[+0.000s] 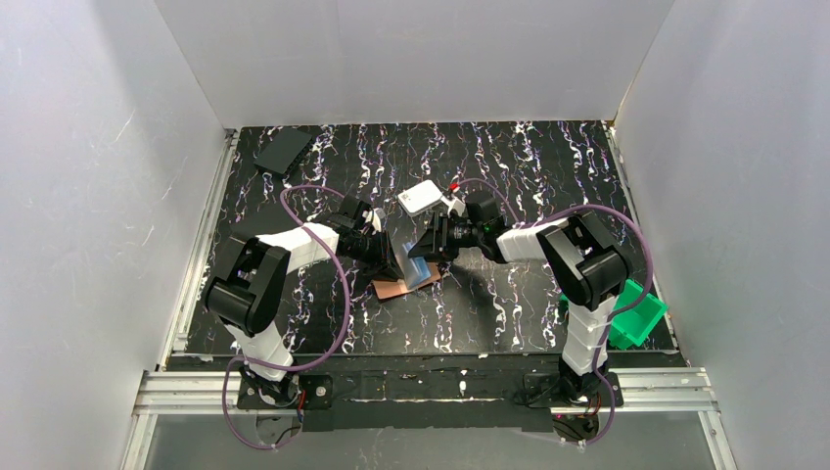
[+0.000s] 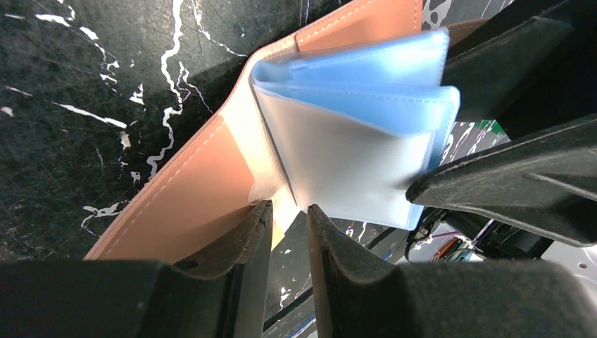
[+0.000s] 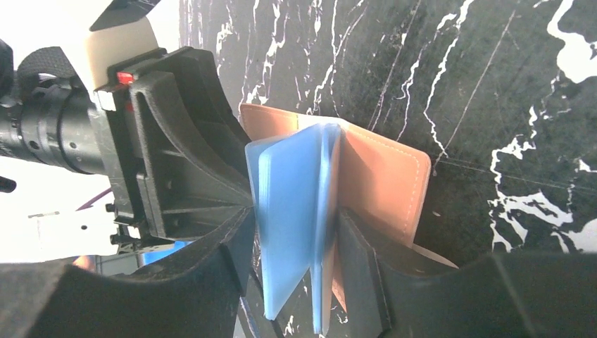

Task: Put the credit cards into the card holder
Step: Open the card holder at the center of the board.

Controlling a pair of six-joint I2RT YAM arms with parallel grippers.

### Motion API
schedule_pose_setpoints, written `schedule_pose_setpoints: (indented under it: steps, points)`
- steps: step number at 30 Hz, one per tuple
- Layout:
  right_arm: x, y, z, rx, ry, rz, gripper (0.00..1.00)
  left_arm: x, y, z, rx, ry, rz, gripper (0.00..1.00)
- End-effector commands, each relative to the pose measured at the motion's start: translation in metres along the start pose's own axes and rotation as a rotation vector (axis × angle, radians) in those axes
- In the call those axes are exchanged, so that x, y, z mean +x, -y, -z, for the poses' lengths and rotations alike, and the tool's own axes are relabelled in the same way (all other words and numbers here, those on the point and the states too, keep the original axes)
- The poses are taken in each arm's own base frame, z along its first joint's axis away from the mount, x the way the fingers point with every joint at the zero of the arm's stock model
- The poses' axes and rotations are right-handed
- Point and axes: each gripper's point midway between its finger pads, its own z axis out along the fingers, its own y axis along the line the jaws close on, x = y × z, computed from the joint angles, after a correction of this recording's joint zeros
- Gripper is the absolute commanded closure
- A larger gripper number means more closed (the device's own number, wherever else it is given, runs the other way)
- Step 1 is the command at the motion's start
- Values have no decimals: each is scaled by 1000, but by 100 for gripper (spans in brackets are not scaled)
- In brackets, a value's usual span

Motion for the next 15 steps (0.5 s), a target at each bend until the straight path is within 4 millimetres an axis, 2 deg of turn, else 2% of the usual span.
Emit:
schedule_pose_setpoints:
  steps: [1, 12, 15]
  points:
    - [-14, -14, 3, -76, 35, 26, 45, 11, -8, -2, -13, -31, 4, 76]
    - [-13, -3, 6, -52, 34, 20, 42, 11, -9, -3, -12, -31, 6, 76]
    - [-12, -10, 7, -63, 29, 48, 34, 10, -9, -3, -14, -31, 6, 76]
